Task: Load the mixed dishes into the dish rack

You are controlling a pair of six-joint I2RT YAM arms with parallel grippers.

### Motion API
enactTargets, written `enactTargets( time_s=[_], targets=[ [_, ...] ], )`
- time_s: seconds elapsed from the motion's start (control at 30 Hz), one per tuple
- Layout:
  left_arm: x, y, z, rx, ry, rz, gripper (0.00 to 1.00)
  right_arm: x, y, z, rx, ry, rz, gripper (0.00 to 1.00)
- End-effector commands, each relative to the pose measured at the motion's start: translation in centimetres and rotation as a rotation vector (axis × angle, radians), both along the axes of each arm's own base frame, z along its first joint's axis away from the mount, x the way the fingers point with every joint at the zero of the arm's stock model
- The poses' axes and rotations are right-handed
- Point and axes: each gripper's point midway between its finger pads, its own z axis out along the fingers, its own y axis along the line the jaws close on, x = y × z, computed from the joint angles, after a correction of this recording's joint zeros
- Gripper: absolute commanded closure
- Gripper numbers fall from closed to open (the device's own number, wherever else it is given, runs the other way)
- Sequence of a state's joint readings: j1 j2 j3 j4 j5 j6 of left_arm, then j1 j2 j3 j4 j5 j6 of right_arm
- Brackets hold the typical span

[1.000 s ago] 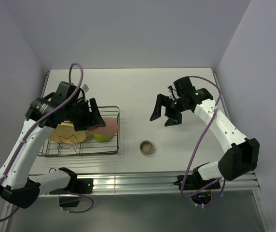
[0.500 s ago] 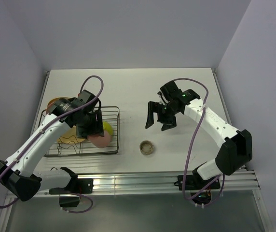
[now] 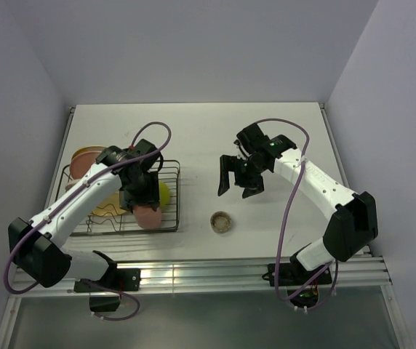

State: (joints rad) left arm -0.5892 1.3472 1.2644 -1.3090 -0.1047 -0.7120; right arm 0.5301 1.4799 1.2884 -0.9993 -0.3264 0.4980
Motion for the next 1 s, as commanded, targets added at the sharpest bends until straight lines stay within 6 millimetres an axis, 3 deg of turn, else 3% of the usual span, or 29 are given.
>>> enactTargets(
  time_s=[0.0,0.2,0.4,0.53,0.57,0.67,0.83,0.97],
  targets=[
    [-0.4,1.5,-0.9,0.038,0.006,-0.005,1.00,0.4,0.0,0.1,-0.011,-0.025,0.018,0.04],
    [-0.3,4.3,-1.7,0.061,0.017,0.074,1.00,-0.2,-0.3,-1.6,-0.031,0.004,0.033,0.04],
    [-0.3,4.5,-2.4,0.053,0.034,0.096,0.99,-0.5,-0.4,-2.9,-0.050,0.026,0.055,0.04],
    [-0.3,4.5,-2.5,0.046,0.033,0.108,0.74,-1.0,-0.7,-4.3,-0.086,0.040,0.068,0.04],
    [-0.3,4.5,-2.5,0.046,0.033,0.109,0.63,-1.2,-0.7,-4.7,-0.095,0.043,0.071,0.04],
    [-0.4,4.6,-2.5,0.050,0.033,0.117,0.51,-1.5,-1.0,-6.2,-0.139,0.044,0.064,0.04],
    [-0.4,4.6,-1.7,0.043,0.015,0.130,0.36,-2.1,-0.8,-8.7,-0.200,0.051,0.054,0.05],
    [-0.2,4.5,-1.1,0.035,0.005,0.133,0.30,-2.6,-0.7,-10.5,-0.239,0.068,0.057,0.06]
  ],
)
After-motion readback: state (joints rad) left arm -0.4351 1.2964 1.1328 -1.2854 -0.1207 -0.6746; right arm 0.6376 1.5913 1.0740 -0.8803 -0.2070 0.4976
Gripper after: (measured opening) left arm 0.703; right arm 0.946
